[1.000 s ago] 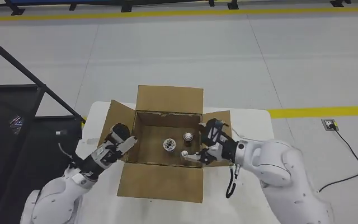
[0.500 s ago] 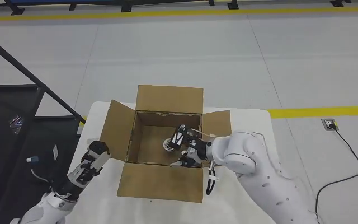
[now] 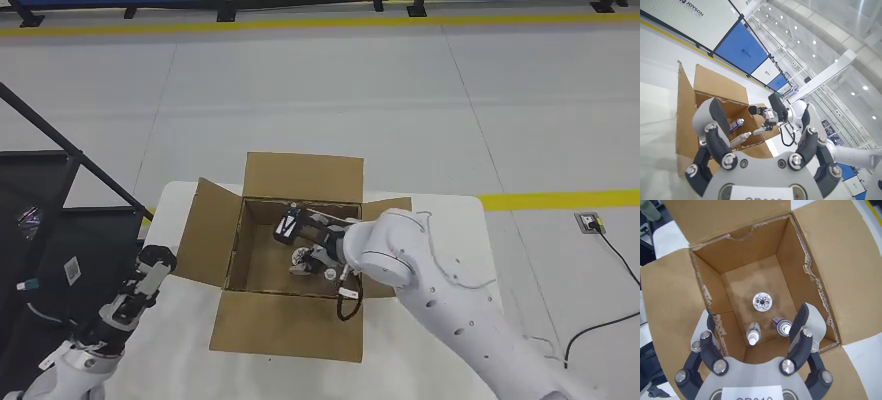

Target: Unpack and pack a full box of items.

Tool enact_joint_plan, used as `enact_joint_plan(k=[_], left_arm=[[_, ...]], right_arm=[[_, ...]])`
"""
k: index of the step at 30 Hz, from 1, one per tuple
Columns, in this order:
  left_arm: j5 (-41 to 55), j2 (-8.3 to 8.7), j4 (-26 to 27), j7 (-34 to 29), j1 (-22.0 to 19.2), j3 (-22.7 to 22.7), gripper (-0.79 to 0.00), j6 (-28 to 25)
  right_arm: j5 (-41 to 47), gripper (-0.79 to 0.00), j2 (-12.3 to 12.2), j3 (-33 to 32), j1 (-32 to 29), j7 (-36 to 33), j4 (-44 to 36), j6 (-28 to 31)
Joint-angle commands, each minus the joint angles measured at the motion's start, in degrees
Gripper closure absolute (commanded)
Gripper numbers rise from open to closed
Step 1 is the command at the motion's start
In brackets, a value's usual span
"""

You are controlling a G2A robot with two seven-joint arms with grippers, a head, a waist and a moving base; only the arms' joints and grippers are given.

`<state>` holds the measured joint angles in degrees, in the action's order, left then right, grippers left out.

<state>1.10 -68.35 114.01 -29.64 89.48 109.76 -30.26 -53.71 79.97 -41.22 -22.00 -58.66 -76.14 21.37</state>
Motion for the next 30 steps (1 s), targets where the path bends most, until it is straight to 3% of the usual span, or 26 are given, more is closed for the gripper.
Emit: enact_joint_plan(k=[1, 10, 19, 20, 23, 24, 26, 30], left_arm=[[1.43, 0.18, -0.04, -1.34, 0.37, 0.60, -0.785, -0.21], [1.43, 0.18, -0.04, -1.34, 0.37, 0.60, -0.785, -0.21], [1.43, 0.18, -0.04, -1.34, 0.37, 0.60, -0.785, -0.21], [1.43, 0.18, -0.04, -1.34, 0.37, 0.60, -0.785, -0.21], [1.43, 0.18, -0.04, -1.34, 0.37, 0.60, -0.785, -0.21], [1.43, 0.18, -0.04, -1.34, 0.37, 0.60, -0.785, -0.21], [1.43, 0.18, -0.04, -1.34, 0.37, 0.60, -0.785, -0.21], [1.43, 0.18, -0.04, -1.34, 0.37, 0.60, -0.785, -0.21]], right_arm=[[1.16, -0.785, 1.44, 2.34, 3.73, -2.27, 5.85, -1.25], [3.32, -0.785, 7.53, 10.89, 11.95, -5.79, 22.97, -2.50], [3.07, -0.785, 11.57, 13.79, 13.84, -1.73, 34.87, -4.52], [2.98, -0.767, 11.91, 13.97, 13.98, -1.25, 36.05, -4.39], [2.86, -0.606, 12.92, 14.44, 14.29, -0.51, 39.21, -4.22], [2.79, -0.594, 13.25, 14.59, 14.36, -0.10, 40.01, -4.08], [2.79, -0.653, 13.86, 14.82, 14.41, 0.63, 41.58, -3.70], [2.15, -0.474, 15.08, 15.36, 14.66, 1.21, 44.30, -4.19]])
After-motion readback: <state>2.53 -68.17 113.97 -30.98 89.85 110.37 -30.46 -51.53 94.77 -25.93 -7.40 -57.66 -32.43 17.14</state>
